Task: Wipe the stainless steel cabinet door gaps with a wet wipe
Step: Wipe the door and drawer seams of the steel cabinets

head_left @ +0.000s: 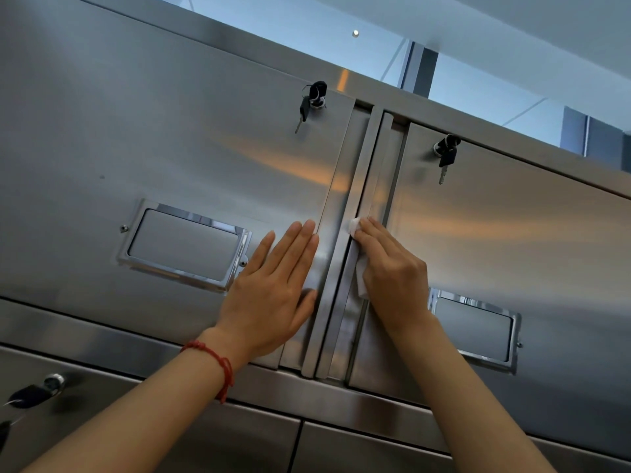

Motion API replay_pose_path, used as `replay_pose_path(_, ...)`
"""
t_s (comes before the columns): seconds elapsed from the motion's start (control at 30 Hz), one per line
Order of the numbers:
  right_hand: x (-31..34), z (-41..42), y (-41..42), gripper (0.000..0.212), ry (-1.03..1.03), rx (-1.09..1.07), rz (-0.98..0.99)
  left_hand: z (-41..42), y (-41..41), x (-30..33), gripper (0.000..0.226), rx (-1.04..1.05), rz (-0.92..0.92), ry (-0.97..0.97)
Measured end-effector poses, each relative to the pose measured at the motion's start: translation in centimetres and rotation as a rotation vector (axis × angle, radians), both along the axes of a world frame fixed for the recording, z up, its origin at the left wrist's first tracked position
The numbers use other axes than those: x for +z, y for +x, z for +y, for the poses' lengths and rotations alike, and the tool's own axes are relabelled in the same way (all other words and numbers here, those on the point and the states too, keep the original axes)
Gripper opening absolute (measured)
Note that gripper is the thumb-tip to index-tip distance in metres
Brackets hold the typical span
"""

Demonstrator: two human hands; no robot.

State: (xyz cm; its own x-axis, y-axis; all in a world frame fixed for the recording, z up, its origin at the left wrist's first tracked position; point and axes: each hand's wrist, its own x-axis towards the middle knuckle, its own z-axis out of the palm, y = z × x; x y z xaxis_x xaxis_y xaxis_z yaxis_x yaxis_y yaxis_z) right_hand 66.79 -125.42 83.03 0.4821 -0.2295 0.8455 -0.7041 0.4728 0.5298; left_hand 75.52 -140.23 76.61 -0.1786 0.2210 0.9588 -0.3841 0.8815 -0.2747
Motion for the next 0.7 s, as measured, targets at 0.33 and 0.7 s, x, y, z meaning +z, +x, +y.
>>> replay_pose_path(0.33, -0.1, 0.3, 1.2, 0.030, -0.094, 0.095, -0.020, 0.1, 0.2, 0.1, 0.062, -0.030, -0.029, 0.020)
replay_pose_path(0.7, 0.0, 0.4, 2.2, 0.028, -0.140, 0.068, 0.009, 0.2, 1.3, 0.5, 0.059, -0.121, -0.061, -0.006)
